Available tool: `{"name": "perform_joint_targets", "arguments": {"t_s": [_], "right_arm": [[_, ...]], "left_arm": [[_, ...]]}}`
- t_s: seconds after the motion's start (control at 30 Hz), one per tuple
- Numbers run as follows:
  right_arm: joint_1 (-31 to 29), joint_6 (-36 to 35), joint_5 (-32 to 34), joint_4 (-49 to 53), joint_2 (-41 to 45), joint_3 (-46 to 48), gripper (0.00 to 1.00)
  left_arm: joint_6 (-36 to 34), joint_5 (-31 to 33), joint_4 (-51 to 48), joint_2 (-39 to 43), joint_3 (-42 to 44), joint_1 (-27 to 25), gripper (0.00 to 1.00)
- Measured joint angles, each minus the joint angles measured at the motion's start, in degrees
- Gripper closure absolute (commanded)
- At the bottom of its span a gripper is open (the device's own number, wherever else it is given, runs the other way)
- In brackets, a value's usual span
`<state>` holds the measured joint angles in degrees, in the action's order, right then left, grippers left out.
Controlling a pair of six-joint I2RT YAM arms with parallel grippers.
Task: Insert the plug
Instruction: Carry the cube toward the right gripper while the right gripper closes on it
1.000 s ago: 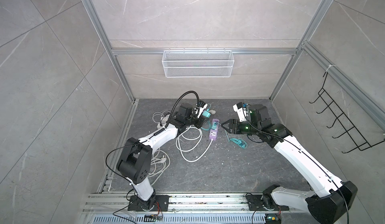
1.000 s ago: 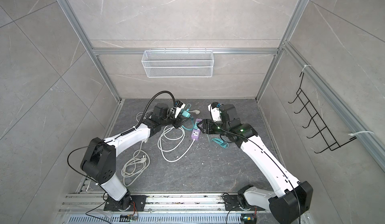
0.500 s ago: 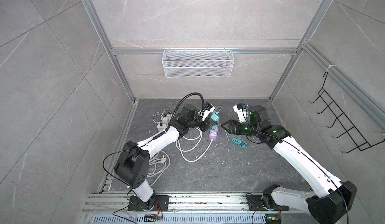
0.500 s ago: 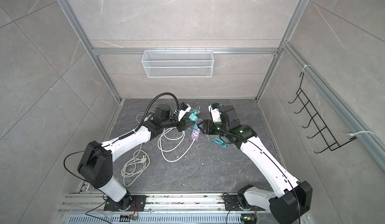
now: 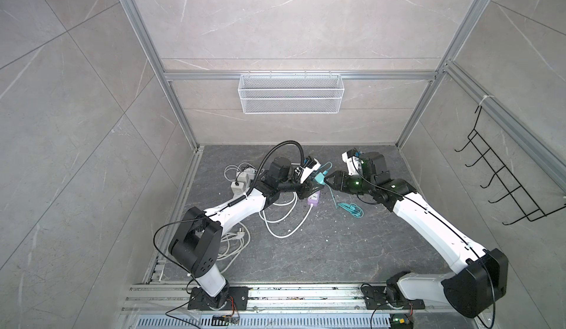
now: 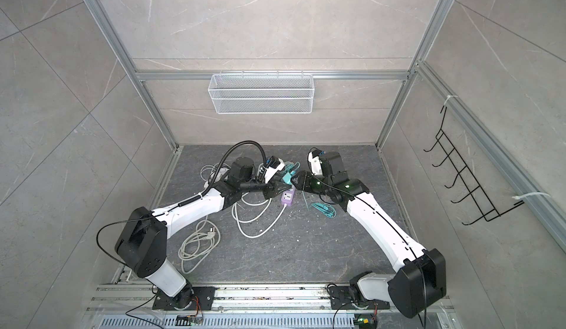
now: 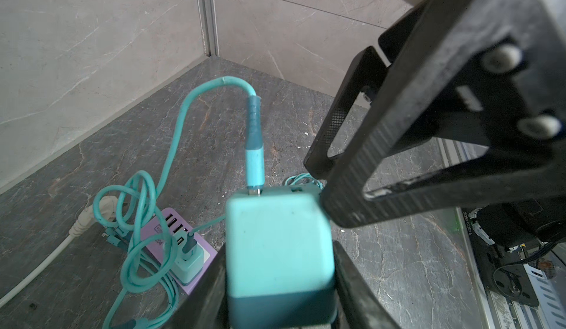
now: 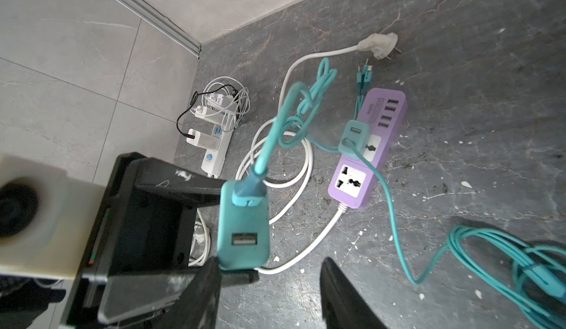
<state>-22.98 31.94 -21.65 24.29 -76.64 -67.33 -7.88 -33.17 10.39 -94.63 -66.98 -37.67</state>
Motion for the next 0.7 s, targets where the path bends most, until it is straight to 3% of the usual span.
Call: {"name": "perform_joint_targets", "arguments": {"t_s": [0.27, 0.57, 0.7], "right_arm": [[0.3, 2.2, -5.0, -3.2, -3.9, -1.0, 0.49], [0.3, 3.2, -8.7, -4.8, -5.8, -1.0, 0.6], [0.5, 3.1, -9.2, -4.9, -5.8, -1.0, 0.7]], "left_arm": [[-0.1, 0.0, 0.5, 0.0, 0.6, 0.0, 0.86], [-0.9, 0.1, 0.4, -0.4, 0.6, 0.0, 0.86], [-1.5, 0.0, 0.4, -0.4, 0.6, 0.0, 0.86]]}}
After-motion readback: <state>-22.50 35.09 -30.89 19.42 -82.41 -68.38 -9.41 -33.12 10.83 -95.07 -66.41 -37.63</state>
